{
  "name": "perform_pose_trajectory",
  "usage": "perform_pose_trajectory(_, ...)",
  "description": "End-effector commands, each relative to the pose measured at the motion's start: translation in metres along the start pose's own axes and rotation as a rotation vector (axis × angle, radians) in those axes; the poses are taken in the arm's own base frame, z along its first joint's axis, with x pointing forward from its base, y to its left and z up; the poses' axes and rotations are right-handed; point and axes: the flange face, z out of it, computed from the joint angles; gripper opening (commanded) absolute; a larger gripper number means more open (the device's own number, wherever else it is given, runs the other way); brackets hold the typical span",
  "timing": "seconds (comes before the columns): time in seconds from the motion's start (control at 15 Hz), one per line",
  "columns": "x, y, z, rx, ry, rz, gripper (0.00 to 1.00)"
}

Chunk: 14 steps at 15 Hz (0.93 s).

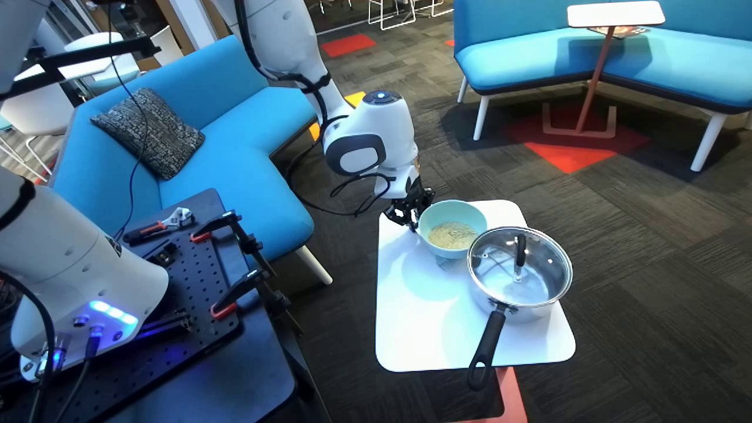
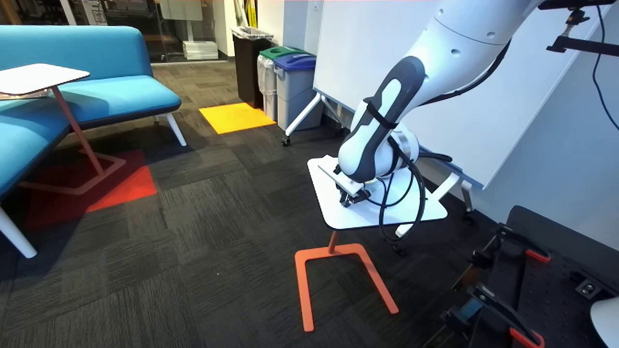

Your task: Bring the bowl closer to the fork, then place the fork in the bowl, and finally take the fork out of the bowl.

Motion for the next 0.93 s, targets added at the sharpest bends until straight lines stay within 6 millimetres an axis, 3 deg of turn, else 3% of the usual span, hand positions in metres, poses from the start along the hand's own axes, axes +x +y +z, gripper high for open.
perform_pose_trajectory(0.0, -0.004, 0.0, -0.006, -0.013, -0.007, 0.029, 0.05)
perform_pose_trajectory(0.4, -0.007, 0.002, -0.012, -0.058, -0.027, 0.07, 0.05)
perform_pose_trajectory(0.87, -0.016, 0.005, -0.033, -0.163, -0.093, 0.185, 0.05)
